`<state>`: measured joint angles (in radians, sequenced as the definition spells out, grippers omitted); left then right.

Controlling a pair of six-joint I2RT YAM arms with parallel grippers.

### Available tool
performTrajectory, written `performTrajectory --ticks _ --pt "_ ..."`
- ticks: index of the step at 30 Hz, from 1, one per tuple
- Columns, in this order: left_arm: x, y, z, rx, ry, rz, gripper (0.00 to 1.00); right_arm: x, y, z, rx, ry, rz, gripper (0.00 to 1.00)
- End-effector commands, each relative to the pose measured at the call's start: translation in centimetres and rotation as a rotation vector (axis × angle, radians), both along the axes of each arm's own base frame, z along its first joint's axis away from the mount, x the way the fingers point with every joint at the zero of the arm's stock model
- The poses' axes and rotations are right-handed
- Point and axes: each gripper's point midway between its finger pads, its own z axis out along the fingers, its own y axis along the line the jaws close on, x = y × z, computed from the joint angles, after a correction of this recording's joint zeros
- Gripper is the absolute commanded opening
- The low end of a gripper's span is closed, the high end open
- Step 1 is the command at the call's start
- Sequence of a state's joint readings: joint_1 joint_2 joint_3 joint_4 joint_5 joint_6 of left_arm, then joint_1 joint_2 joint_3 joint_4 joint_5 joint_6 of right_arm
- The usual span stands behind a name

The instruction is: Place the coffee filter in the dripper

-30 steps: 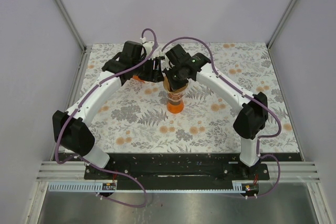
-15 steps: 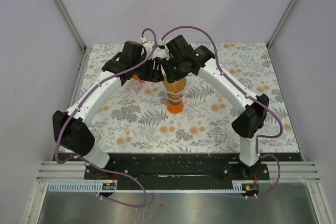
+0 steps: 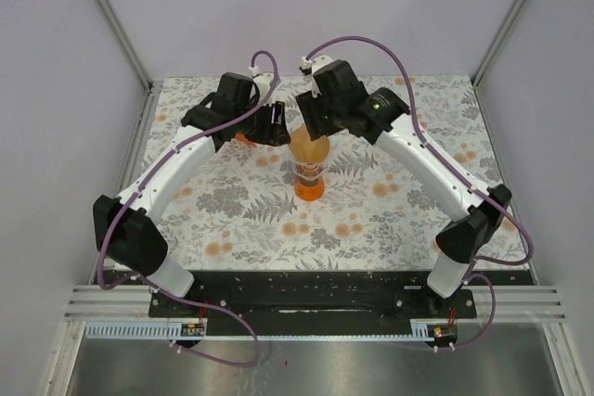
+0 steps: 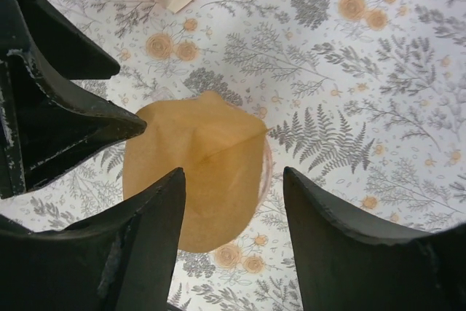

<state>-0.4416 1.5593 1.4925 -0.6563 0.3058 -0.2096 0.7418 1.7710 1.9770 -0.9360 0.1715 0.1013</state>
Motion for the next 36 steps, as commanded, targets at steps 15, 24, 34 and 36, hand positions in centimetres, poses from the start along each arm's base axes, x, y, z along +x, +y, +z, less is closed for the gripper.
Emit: performTrajectory --ticks 15,24,34,36 --pt "0.6 -0.2 1.1 -0.001 -0.062 -0.001 0.57 2.4 -1.3 -5.8 -0.087 0.003 -0.089 0.66" --pt "0.8 0.1 -0.1 0.037 -0.055 0.001 0.57 2.7 -1.5 -7.9 -0.095 0.045 -0.094 0.66" --pt "1.0 0.3 -0.3 0.053 -0.066 0.005 0.58 2.6 -1.3 -8.5 -0.09 0.066 -0.081 0.66" --pt "1.0 0.3 0.0 0.049 -0.073 0.004 0.58 2.6 -1.3 -8.2 -0.087 0.061 -0.078 0.66"
